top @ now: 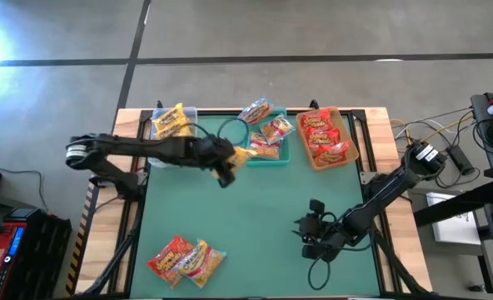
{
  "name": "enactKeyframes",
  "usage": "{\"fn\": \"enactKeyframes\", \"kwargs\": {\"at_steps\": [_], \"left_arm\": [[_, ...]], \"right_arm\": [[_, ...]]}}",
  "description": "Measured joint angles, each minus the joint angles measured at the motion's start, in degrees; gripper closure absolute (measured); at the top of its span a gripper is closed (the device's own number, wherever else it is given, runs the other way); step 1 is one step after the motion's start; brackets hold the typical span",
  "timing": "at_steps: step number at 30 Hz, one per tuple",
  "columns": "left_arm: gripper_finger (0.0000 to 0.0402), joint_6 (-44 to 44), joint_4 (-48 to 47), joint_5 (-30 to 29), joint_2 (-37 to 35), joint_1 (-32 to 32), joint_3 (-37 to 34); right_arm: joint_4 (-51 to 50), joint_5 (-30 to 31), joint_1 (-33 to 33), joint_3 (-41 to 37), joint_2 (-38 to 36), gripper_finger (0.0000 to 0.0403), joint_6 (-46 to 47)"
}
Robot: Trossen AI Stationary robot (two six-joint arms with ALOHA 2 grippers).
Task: Sort Maruchan noodles
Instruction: Put the yellow noodle pack into the white bin
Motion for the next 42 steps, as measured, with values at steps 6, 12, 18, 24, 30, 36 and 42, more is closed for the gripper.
{"fn": "enactKeyframes", "kwargs": {"at_steps": [6, 12, 18, 24, 30, 36, 42], "left_arm": [[0.0282, 10.18, -14.30, -2.40, -6.70, 5.29, 0.00], [0.0283, 16.48, -25.03, -10.73, -9.95, 12.41, 0.00], [0.0283, 21.55, -35.62, -10.63, -9.97, 19.20, -0.13], [0.0283, 28.33, -39.44, -7.90, -9.93, 20.92, -2.78], [0.0278, 30.82, -39.17, -5.00, -9.84, 20.94, -7.86], [0.0266, 28.71, -38.30, -2.54, -9.82, 20.95, -10.12], [0.0263, 29.39, -38.34, 4.22, -9.81, 20.84, -10.14]], "right_arm": [[-0.02, 1.06, -2.12, -0.02, 0.00, 0.0271, -0.38], [-0.02, 1.10, -3.61, -0.02, 0.00, 0.0271, -0.40], [-0.02, 1.43, -3.72, -0.02, 0.00, 0.0271, -0.05], [-0.02, 2.42, -3.72, -0.02, 0.00, 0.0271, 0.04], [-0.02, 2.54, -3.72, -0.02, 0.00, 0.0271, 0.04], [-0.02, 2.54, -3.72, -0.02, 0.00, 0.0271, -0.16], [-0.02, 2.54, -3.72, -0.02, 0.00, 0.0271, 0.06]]}}
